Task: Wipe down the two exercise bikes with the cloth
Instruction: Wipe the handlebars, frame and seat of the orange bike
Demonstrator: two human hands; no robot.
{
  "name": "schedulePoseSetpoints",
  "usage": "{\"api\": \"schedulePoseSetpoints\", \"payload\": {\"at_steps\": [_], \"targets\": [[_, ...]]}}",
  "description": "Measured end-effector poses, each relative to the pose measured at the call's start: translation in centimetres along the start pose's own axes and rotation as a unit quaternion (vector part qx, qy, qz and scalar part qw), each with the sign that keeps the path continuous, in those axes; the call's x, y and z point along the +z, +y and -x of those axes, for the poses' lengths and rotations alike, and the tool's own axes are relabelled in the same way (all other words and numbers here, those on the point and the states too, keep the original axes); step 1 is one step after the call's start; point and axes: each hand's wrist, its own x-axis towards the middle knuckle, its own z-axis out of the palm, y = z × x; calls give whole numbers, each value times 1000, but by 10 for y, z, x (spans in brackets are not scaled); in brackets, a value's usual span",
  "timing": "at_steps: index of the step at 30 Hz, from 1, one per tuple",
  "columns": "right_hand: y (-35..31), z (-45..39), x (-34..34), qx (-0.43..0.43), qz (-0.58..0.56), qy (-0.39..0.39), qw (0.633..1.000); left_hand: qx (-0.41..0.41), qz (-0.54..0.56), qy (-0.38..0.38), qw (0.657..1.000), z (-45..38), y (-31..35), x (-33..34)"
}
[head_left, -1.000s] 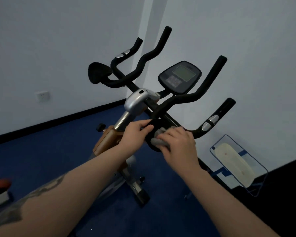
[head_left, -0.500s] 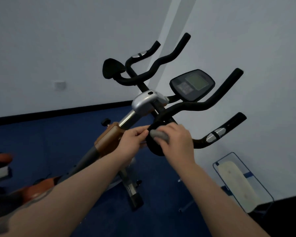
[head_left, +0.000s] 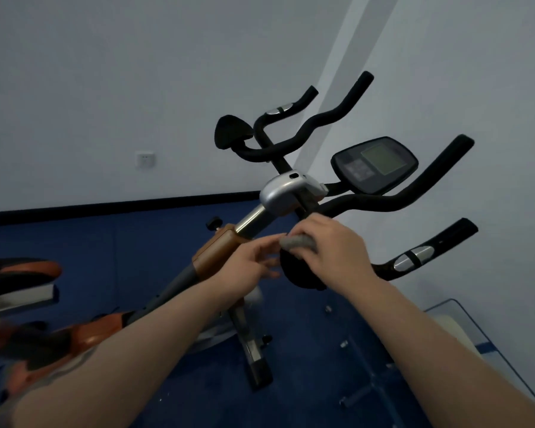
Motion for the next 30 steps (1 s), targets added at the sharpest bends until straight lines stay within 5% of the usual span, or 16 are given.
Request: {"api": "schedulePoseSetpoints", "payload": {"at_steps": [2, 8, 12, 17, 21, 24, 27, 30], "targets": [[-4, 2, 2, 15, -12, 29, 999, 1, 0, 4, 1000, 0, 0, 1], [-9, 21, -1, -12, 22, -129, 991, -4, -2, -13, 1000, -1, 4, -3], [-5, 34, -6, 114, 2, 23, 993, 30, -65, 22, 997, -6, 3, -1], [-17, 60, 8, 157, -85, 49, 983, 123, -156, 98, 975, -12, 1, 17], [-12, 78, 1, 276, -184, 224, 916, 224, -291, 75, 927, -22, 8, 40], [7, 89, -6, 337, -133, 298, 883, 195, -436, 70, 876, -31, 4, 62], [32, 88, -16, 306, -19, 306, 901, 141, -549, 86, 819, -34, -6, 73], [55, 86, -12, 218, 69, 197, 953, 149, -572, 113, 799, -34, -15, 75]]}}
